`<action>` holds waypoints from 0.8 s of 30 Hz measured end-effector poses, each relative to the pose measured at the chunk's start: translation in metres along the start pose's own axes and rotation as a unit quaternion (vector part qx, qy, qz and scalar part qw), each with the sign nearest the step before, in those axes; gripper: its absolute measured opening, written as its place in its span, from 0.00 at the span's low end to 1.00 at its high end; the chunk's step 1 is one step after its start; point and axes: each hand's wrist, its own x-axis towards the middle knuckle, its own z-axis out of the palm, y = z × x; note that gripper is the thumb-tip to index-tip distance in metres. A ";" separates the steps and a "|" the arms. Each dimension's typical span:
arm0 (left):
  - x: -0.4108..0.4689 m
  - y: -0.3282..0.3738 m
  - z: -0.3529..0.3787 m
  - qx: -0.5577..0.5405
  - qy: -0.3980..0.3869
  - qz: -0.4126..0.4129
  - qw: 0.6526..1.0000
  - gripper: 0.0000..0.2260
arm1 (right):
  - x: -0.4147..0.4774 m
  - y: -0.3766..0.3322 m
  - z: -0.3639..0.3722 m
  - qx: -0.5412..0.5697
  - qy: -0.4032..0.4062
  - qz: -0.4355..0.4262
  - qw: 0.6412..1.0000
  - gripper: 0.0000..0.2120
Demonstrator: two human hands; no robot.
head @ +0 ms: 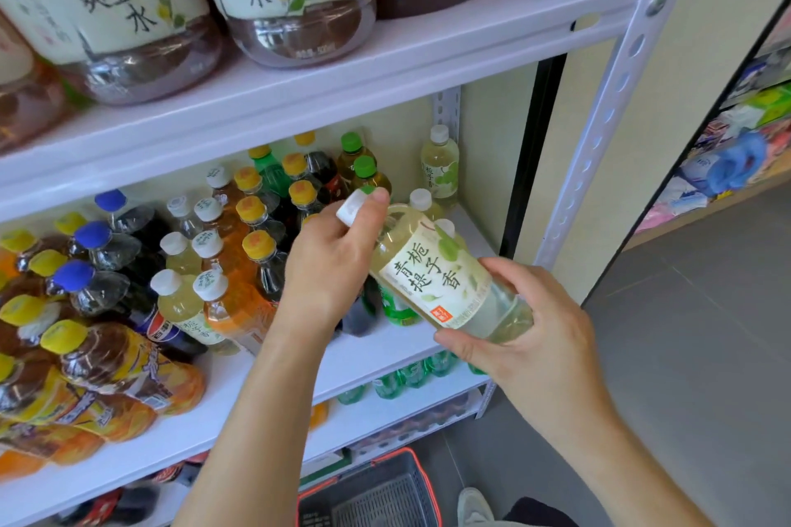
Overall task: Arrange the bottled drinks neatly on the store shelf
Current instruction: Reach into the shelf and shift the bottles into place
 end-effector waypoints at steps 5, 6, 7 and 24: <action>0.007 -0.001 0.002 0.008 0.021 0.050 0.999 0.21 | 0.002 0.008 0.001 -0.010 0.022 -0.028 0.999 0.34; 0.009 -0.003 0.003 0.014 0.021 0.063 0.998 0.21 | 0.004 0.010 0.001 -0.007 0.024 -0.031 0.999 0.33; 0.010 -0.005 0.004 0.023 0.019 0.075 0.997 0.21 | 0.006 0.013 0.001 -0.003 0.026 -0.036 0.999 0.33; 0.056 -0.001 0.041 0.056 0.141 0.188 0.970 0.11 | 0.034 0.062 0.037 0.057 0.011 0.057 0.997 0.41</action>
